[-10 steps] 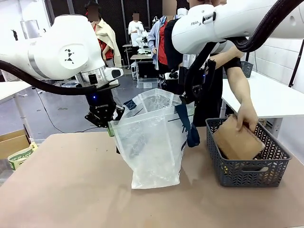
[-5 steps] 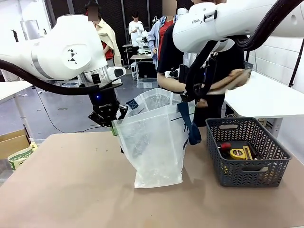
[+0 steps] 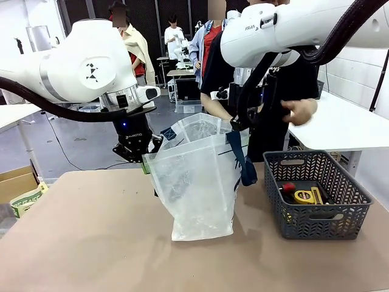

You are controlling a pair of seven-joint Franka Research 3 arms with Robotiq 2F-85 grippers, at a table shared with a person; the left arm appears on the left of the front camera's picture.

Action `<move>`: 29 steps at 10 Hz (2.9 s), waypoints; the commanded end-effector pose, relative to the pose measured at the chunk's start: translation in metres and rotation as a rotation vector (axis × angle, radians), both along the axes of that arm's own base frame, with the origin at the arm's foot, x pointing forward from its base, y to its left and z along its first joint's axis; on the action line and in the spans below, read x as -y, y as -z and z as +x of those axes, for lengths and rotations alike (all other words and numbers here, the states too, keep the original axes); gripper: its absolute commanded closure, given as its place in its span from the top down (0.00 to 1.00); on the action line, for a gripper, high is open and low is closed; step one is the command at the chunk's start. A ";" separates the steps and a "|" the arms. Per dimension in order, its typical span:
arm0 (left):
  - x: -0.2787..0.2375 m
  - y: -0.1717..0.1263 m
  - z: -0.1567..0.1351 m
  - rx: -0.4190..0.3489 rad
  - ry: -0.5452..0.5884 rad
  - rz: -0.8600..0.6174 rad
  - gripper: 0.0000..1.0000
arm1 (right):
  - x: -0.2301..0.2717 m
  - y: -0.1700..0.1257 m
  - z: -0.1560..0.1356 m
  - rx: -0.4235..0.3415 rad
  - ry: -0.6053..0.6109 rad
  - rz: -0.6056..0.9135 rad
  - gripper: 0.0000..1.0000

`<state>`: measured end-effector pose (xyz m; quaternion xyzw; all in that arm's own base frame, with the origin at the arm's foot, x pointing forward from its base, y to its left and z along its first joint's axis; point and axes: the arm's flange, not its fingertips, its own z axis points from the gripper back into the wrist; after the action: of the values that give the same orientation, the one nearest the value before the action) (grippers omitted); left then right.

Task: Transfer purchased items from the store into the shopping bag.
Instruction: Open the Reusable shopping bag in the center of the table, then move the Reusable shopping bag to the right side of the table.

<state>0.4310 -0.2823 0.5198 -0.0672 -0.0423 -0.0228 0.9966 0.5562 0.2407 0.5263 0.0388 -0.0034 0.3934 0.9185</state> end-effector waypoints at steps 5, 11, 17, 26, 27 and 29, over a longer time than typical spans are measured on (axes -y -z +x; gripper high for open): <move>-0.008 0.000 -0.002 -0.005 0.001 0.019 0.00 | 0.003 0.002 0.001 -0.004 0.018 -0.007 0.00; -0.008 0.000 -0.002 -0.005 0.001 0.019 0.00 | 0.003 0.002 0.001 -0.004 0.018 -0.007 0.00; -0.008 0.000 -0.002 -0.005 0.001 0.019 0.00 | 0.003 0.002 0.001 -0.004 0.018 -0.007 0.00; -0.008 0.000 -0.002 -0.005 0.001 0.019 0.00 | 0.003 0.002 0.001 -0.004 0.018 -0.007 0.00; -0.008 0.000 -0.002 -0.005 0.001 0.019 0.00 | 0.003 0.002 0.001 -0.004 0.018 -0.007 0.00; -0.008 0.000 -0.002 -0.005 0.001 0.019 0.00 | 0.003 0.002 0.001 -0.004 0.018 -0.007 0.00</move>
<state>0.4310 -0.2823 0.5198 -0.0672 -0.0422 -0.0228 0.9966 0.5562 0.2407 0.5262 0.0388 -0.0032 0.3930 0.9187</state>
